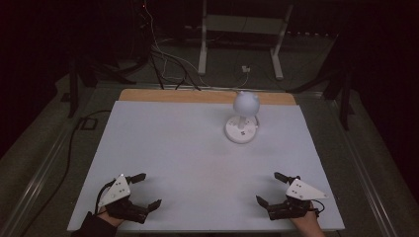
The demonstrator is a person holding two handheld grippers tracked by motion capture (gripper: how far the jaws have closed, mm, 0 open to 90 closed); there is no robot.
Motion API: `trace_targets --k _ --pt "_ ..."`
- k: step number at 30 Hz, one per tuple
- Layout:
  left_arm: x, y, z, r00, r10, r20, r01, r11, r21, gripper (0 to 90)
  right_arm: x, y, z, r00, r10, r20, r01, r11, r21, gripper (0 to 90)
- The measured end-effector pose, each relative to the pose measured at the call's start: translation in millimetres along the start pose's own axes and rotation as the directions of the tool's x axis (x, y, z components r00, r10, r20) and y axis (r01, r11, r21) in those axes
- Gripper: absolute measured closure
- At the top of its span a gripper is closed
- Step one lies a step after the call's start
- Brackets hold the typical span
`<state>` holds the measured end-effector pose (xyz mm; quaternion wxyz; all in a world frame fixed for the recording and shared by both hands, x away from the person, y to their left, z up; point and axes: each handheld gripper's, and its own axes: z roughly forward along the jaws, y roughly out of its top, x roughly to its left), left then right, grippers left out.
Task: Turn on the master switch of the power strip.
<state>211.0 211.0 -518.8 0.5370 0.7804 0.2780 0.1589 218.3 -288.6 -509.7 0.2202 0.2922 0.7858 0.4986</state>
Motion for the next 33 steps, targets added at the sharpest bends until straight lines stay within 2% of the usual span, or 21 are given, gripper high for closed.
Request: trace_targets --k 4,15,18,22,26,33 --pt "-1.4 0.3 0.4 1.0000 0.005 0.002 -0.005 1.0000 0.000 0.1 1.3 -0.3 1.2 0.9999 -0.015 0.002 0.015 1.000 0.009 0.0" --pt "-1.9 0.8 -1.2 0.9999 0.010 0.000 -0.010 0.9998 -0.017 0.2 0.1 -0.8 2.0 0.9997 -0.020 -0.012 0.021 0.999 0.032 0.0" --pt "-2.0 1.0 -1.5 1.0000 0.007 0.002 -0.007 0.9998 -0.016 0.1 2.7 0.5 2.6 0.9982 -0.059 0.004 0.059 0.997 0.044 0.0" --pt "-1.9 1.4 -2.6 1.0000 0.006 0.000 -0.006 0.9997 -0.023 0.1 6.3 0.9 5.7 0.9974 -0.072 -0.005 0.072 0.995 0.071 0.0" --pt "-1.7 1.7 -3.5 1.0000 0.001 -0.003 -0.001 0.9995 -0.032 0.1 6.3 0.8 7.4 0.9987 -0.050 -0.011 0.051 0.994 0.095 0.0" --pt "-1.7 2.0 -3.2 1.0000 -0.003 -0.004 0.003 0.9996 -0.029 0.1 10.4 5.7 7.7 0.9977 -0.026 -0.063 0.033 0.993 0.112 0.0"
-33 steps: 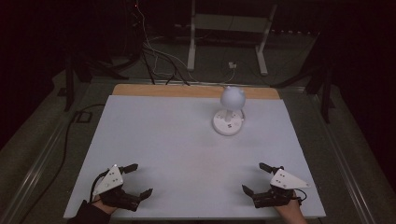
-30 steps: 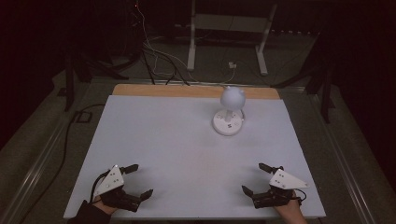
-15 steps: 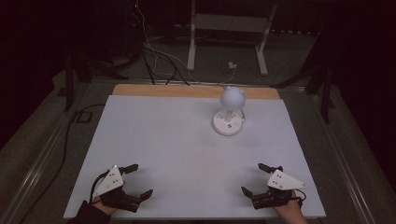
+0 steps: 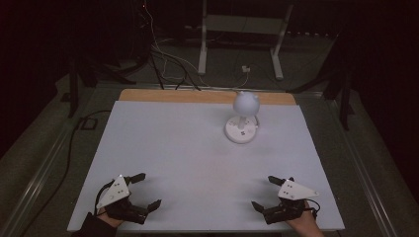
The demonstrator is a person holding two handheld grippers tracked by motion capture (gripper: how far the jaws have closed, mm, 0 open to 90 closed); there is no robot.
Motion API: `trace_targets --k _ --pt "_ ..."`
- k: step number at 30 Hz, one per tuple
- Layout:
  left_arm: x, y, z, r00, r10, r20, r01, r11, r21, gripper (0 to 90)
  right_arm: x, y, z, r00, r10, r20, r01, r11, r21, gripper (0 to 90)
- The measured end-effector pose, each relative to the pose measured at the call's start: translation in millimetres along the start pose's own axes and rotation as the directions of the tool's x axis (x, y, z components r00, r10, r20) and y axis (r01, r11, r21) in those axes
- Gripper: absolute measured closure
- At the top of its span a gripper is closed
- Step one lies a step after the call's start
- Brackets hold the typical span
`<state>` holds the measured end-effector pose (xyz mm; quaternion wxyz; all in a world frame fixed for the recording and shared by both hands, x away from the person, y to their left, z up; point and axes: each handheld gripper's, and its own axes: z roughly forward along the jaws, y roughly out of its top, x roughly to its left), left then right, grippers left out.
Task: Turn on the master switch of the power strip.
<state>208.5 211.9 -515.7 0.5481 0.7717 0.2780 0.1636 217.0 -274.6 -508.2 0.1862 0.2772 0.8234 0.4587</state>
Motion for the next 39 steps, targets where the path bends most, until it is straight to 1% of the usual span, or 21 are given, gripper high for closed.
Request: trace_targets --k 3,6,8,10,11,20,23,30,32,34,39 --pt "0.2 0.1 -0.3 1.0000 -0.004 0.002 0.004 1.0000 -0.004 0.1 1.2 2.6 0.8 0.9996 0.004 -0.030 -0.004 1.000 0.014 0.0" --pt "0.5 0.1 -0.5 1.0000 -0.004 0.003 0.004 1.0000 -0.005 0.1 3.9 4.9 0.8 0.9993 0.007 -0.038 -0.006 1.000 0.022 0.0" --pt "0.7 0.0 -0.7 1.0000 -0.004 0.003 0.004 1.0000 -0.005 0.1 5.1 6.5 -0.1 0.9991 0.010 -0.042 -0.010 1.000 0.011 0.0" --pt "0.6 -0.1 -0.8 1.0000 -0.002 0.001 0.002 1.0000 -0.003 0.1 5.2 8.1 -1.5 0.9977 0.014 -0.067 -0.014 1.000 -0.008 0.0" --pt "0.6 -0.1 -0.8 1.0000 -0.002 0.001 0.002 1.0000 -0.003 0.1 5.5 9.1 -1.6 0.9975 0.008 -0.070 -0.008 1.000 -0.009 0.0" --pt "0.2 0.2 -1.0 1.0000 -0.006 0.002 0.006 0.9999 -0.011 0.1 10.3 20.8 -3.6 0.9971 -0.017 -0.074 0.018 1.000 0.014 0.0" --pt "0.2 0.2 -1.3 1.0000 -0.005 0.003 0.005 0.9999 -0.011 0.1 9.0 25.1 -5.4 0.9966 -0.013 -0.081 0.013 1.000 0.007 0.0" --pt "0.4 0.4 -1.5 1.0000 -0.007 0.003 0.007 0.9999 -0.013 0.1 3.8 36.9 -9.7 0.9967 -0.006 -0.081 0.004 1.000 -0.018 0.0" --pt "0.5 0.2 -1.6 1.0000 -0.008 0.001 0.008 0.9999 -0.012 0.2 1.8 39.5 -10.3 0.9961 0.004 -0.088 -0.007 1.000 -0.027 0.0" --pt "0.8 0.1 -1.4 1.0000 -0.009 0.002 0.009 0.9999 -0.011 0.1 -0.1 42.8 -10.7 0.9959 0.011 -0.090 -0.013 1.000 -0.024 0.0" --pt "0.8 0.1 -1.6 1.0000 -0.010 0.002 0.010 0.9999 -0.012 0.1 -5.0 50.6 -12.3 0.9965 0.007 -0.084 -0.010 0.999 -0.035 0.0"
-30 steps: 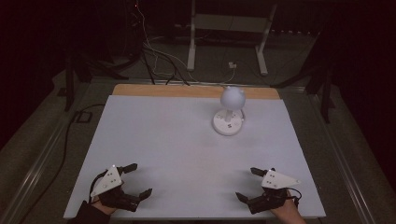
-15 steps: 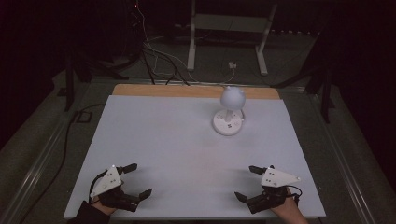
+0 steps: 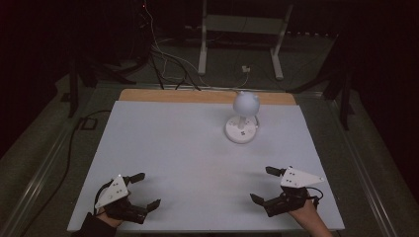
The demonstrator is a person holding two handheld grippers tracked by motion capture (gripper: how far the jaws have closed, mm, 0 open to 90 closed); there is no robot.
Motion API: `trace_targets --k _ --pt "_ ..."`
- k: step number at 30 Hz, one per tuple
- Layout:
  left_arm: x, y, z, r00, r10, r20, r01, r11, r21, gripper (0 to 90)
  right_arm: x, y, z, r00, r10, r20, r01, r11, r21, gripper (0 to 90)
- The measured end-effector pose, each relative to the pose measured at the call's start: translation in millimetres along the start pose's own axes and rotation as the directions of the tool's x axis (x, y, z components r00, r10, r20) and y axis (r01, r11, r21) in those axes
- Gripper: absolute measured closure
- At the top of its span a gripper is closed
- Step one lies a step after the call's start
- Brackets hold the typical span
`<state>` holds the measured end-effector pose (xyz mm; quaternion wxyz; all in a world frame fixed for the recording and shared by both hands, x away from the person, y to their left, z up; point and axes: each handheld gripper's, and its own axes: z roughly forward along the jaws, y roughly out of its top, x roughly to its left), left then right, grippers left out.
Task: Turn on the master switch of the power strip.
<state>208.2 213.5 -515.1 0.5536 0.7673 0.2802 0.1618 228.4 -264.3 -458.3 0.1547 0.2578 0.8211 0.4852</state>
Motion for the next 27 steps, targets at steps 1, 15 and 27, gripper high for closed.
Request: trace_targets --k 1,15,27 --pt "0.0 0.0 0.0 1.0000 0.000 0.000 0.000 1.0000 0.000 0.2 -0.9 1.9 -0.5 1.0000 -0.002 0.001 0.002 1.000 -0.001 0.0" --pt "0.8 -0.3 0.1 1.0000 -0.004 0.002 0.004 1.0000 0.000 0.1 -17.1 17.7 -3.7 0.9999 0.007 0.013 -0.007 1.000 -0.026 0.0" --pt "0.6 -0.2 0.1 1.0000 -0.006 0.004 0.006 1.0000 -0.002 0.1 -33.2 31.8 -1.8 0.9990 0.002 0.046 -0.001 1.000 -0.022 0.0"
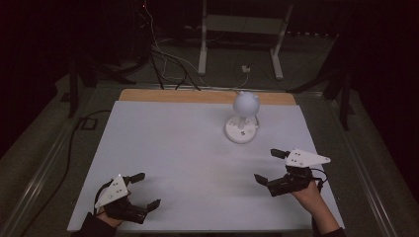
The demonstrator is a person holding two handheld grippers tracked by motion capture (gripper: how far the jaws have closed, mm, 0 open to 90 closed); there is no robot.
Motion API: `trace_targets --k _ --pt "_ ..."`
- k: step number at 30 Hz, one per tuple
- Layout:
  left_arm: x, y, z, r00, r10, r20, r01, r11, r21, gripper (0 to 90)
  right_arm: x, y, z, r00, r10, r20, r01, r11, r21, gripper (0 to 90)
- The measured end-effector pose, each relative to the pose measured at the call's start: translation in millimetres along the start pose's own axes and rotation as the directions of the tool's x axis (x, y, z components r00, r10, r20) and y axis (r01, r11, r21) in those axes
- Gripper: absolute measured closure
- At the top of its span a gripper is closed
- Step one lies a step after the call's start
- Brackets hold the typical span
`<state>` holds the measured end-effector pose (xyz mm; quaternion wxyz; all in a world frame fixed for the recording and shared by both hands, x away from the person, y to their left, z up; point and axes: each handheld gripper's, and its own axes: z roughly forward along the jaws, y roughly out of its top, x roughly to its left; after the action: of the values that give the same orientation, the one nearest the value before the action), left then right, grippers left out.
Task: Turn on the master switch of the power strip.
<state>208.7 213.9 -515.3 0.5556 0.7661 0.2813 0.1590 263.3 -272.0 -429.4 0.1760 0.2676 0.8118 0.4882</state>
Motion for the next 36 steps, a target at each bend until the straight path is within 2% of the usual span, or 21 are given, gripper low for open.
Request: trace_targets --k 16,26,27,36 --pt "0.1 0.3 -0.2 1.0000 0.000 0.001 0.000 1.0000 -0.002 0.2 -23.9 9.5 7.0 0.9982 0.025 0.054 -0.025 1.000 -0.006 0.5" --pt "0.2 0.2 -0.2 1.0000 -0.001 0.001 0.001 1.0000 -0.002 0.2 -41.6 12.2 17.6 0.9950 0.052 0.085 -0.051 0.999 -0.009 0.5" --pt "0.4 0.3 -0.1 1.0000 -0.003 0.002 0.003 1.0000 -0.006 0.2 -46.1 13.5 21.4 0.9932 0.051 0.104 -0.050 0.999 -0.007 0.6" --pt "0.4 0.0 0.1 1.0000 0.001 0.002 -0.001 1.0000 0.002 0.2 -60.7 17.1 36.9 0.9861 0.065 0.153 -0.064 0.998 -0.015 0.6"
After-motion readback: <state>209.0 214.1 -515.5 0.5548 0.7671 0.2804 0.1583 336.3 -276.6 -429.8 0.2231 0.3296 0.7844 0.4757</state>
